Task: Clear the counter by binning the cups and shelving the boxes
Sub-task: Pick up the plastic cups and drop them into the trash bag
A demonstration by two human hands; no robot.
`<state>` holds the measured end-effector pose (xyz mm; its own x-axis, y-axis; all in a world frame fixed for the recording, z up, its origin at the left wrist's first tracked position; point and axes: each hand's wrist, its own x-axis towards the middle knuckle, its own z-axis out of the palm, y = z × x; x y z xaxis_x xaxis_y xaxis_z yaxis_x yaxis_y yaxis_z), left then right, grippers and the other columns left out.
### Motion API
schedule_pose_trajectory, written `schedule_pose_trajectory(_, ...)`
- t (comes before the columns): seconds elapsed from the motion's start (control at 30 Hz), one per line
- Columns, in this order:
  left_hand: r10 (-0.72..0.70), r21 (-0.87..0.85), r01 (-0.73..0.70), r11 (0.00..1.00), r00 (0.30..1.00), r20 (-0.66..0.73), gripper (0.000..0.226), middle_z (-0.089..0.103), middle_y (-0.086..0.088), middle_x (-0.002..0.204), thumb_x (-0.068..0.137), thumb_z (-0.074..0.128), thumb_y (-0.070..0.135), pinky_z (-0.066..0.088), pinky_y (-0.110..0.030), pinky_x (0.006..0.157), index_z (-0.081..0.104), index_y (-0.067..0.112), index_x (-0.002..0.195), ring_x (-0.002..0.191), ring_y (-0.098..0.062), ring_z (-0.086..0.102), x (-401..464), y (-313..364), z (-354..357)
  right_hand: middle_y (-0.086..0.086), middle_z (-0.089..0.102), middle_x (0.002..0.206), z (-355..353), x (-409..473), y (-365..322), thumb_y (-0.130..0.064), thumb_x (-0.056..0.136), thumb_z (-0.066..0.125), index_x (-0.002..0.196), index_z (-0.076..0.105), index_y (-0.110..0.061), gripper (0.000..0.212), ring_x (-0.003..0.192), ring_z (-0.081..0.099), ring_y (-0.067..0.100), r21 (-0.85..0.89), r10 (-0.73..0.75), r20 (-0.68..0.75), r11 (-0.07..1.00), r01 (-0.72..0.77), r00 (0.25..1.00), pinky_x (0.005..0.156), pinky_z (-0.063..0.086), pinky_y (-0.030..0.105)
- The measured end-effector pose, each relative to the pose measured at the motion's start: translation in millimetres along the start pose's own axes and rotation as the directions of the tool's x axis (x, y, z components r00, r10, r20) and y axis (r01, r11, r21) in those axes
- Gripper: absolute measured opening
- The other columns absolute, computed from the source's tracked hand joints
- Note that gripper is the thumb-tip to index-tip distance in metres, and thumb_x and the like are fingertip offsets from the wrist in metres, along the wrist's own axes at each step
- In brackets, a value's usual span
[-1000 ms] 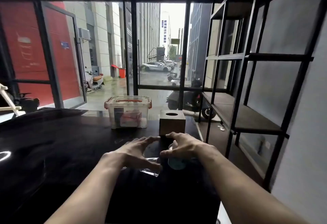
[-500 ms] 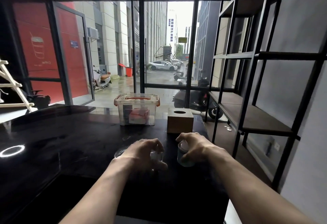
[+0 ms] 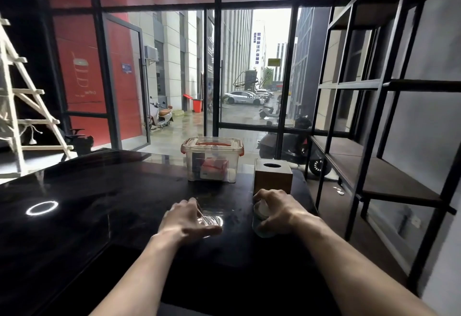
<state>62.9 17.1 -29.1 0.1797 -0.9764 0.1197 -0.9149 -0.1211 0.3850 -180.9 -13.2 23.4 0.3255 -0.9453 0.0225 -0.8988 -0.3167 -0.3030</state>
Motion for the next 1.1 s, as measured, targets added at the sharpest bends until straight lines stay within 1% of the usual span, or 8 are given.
schedule_pose_trajectory(0.1,-0.044,-0.005,0.044,0.999,0.998,0.036,0.092,0.071,0.001,0.112,0.041,0.072,0.080,0.053,-0.036,0.091,0.058,0.022,0.111,0.107,-0.022,0.065,-1.6,0.1,2.0,0.003,0.058,0.136,1.6,4.6,-2.8,-0.032,0.067,0.085,0.142,0.053,-0.030,0.082,0.122,0.059,0.026,-0.005,-0.005,0.011,1.000,0.005,1.000,0.097,0.049,0.028)
schedule_pose_trajectory(0.3,-0.042,0.051,0.042,0.998,0.999,-0.009,0.072,0.070,0.004,0.107,0.046,0.078,0.068,0.048,-0.031,0.082,0.057,0.029,0.103,0.104,-0.022,0.065,-2.6,4.9,-1.9,0.007,0.055,0.138,1.7,7.4,-2.5,-0.029,0.071,0.086,0.143,0.054,-0.026,0.079,0.124,0.057,0.028,-0.007,-0.011,0.005,1.000,0.011,1.000,0.100,0.048,0.032)
schedule_pose_trajectory(0.4,0.002,0.059,-0.001,0.998,1.000,-0.027,0.066,0.070,0.005,0.105,0.052,0.079,0.064,0.045,-0.030,0.078,0.058,0.028,0.104,0.103,-0.021,0.065,-2.2,7.5,-2.0,0.006,0.057,0.137,0.2,7.3,-0.5,-0.030,0.071,0.084,0.141,0.055,-0.027,0.076,0.124,0.058,0.027,-0.009,-0.013,-0.018,1.000,0.013,1.000,0.100,0.048,0.030)
schedule_pose_trajectory(0.63,0.094,-0.057,-0.096,0.994,0.995,-0.044,0.066,0.069,0.004,0.099,0.054,0.082,0.064,0.055,-0.038,0.088,0.055,0.026,0.101,0.096,-0.021,0.065,10.1,17.7,-19.3,0.006,0.057,0.135,-15.9,3.4,6.8,-0.028,0.073,0.084,0.140,0.056,-0.026,0.073,0.123,0.058,0.028,-0.010,0.011,-0.053,1.000,-0.012,0.999,0.102,0.050,0.034)
schedule_pose_trajectory(0.73,0.148,-0.084,-0.152,0.985,0.987,-0.054,0.070,0.068,0.001,0.102,0.051,0.082,0.068,0.057,-0.042,0.088,0.053,0.028,0.100,0.095,-0.022,0.065,19.5,33.0,-31.6,0.005,0.058,0.135,-26.8,0.0,13.6,-0.028,0.072,0.083,0.139,0.056,-0.026,0.072,0.122,0.059,0.027,-0.014,0.033,-0.078,0.999,-0.034,0.996,0.101,0.051,0.035)
schedule_pose_trajectory(0.83,0.215,-0.076,-0.219,0.973,0.975,-0.057,0.070,0.068,-0.002,0.109,0.052,0.081,0.069,0.057,-0.044,0.089,0.050,0.028,0.100,0.096,-0.023,0.064,26.2,51.9,-35.6,0.002,0.062,0.129,-36.8,-4.7,26.9,-0.029,0.066,0.083,0.134,0.059,-0.028,0.072,0.112,0.062,0.024,-0.005,0.071,-0.119,0.997,-0.072,0.990,0.094,0.055,0.033)
schedule_pose_trajectory(0.97,0.308,-0.073,-0.318,0.945,0.944,-0.116,0.066,0.065,-0.002,0.109,0.059,0.086,0.060,0.057,-0.040,0.085,0.054,0.023,0.104,0.095,-0.023,0.062,28.8,85.3,-29.7,0.003,0.068,0.123,-53.3,-20.0,55.0,-0.027,0.068,0.086,0.131,0.061,-0.022,0.068,0.104,0.064,0.022,-0.017,0.121,-0.134,0.992,-0.124,0.984,0.088,0.056,0.032)
schedule_pose_trajectory(1.1,0.389,-0.074,-0.397,0.915,0.916,-0.102,0.065,0.065,-0.005,0.110,0.061,0.086,0.059,0.050,-0.034,0.078,0.050,0.024,0.102,0.093,-0.021,0.058,30.4,127.2,-12.5,0.002,0.070,0.116,-65.2,-44.1,91.8,-0.025,0.067,0.083,0.126,0.062,-0.020,0.063,0.100,0.066,0.023,-0.037,0.209,-0.176,0.975,-0.218,0.962,0.087,0.057,0.033)
